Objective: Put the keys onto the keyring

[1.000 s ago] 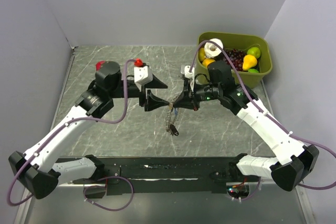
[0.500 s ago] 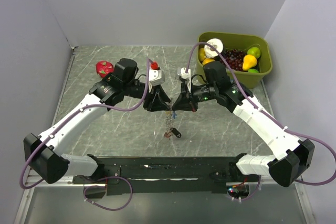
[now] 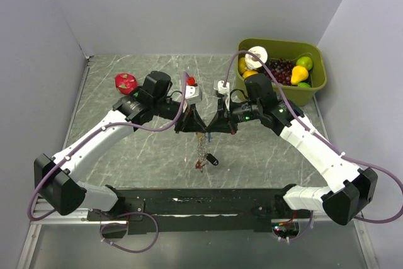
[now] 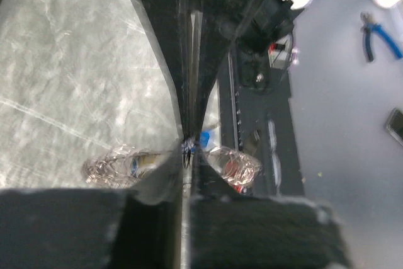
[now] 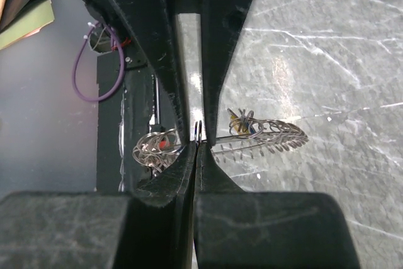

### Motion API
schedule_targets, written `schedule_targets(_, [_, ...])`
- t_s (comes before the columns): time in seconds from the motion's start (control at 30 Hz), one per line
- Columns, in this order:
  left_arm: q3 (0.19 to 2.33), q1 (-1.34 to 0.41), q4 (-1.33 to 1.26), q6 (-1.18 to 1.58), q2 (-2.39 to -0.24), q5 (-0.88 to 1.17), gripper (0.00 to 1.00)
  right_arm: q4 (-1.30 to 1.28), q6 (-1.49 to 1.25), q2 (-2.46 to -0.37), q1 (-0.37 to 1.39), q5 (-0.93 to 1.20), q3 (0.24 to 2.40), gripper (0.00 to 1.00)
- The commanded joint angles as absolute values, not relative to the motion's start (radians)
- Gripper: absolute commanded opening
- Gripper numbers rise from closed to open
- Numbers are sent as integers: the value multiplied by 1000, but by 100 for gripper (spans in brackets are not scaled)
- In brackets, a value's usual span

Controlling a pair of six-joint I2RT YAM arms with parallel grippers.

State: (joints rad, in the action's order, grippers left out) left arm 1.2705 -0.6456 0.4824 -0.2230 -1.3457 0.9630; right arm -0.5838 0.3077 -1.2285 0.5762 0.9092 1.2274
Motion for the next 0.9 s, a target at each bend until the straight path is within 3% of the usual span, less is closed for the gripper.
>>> schedule_targets(0.0, [1321, -650, 489, -224, -1356, 956, 1, -526, 305, -1181, 580, 934, 1235, 0])
schedule_targets(0.1, [1322, -650, 482, -216, -1347, 942, 5, -529, 307, -1181, 580, 930, 1232, 0])
schedule_targets(0.23, [1319, -650, 476, -221, -1332, 940, 32, -525, 307, -1178, 581, 931, 1229, 0])
schedule_targets(0.3, [1316, -649, 474, -224, -1325, 940, 34, -526, 307, -1180, 581, 934, 1230, 0])
schedule_targets(0.43, [1315, -650, 471, -224, -1322, 940, 23, -529, 308, -1180, 581, 937, 1230, 0])
schedule_targets(0.47, [1316, -649, 471, -224, -1324, 939, 13, -526, 308, -1178, 580, 936, 1230, 0])
schedule_targets(0.53, [1319, -650, 477, -225, -1325, 936, 1, -526, 308, -1180, 581, 936, 1227, 0])
schedule_targets(0.8, [1281, -649, 388, -192, -1281, 902, 1, -514, 292, -1175, 578, 902, 1223, 0])
schedule_targets(0.83, [1263, -649, 356, -178, -1269, 897, 1, -497, 278, -1169, 580, 888, 1218, 12])
schedule_targets(0.87, [1218, -649, 266, -141, -1240, 893, 1, -461, 249, -1160, 575, 875, 1203, 16])
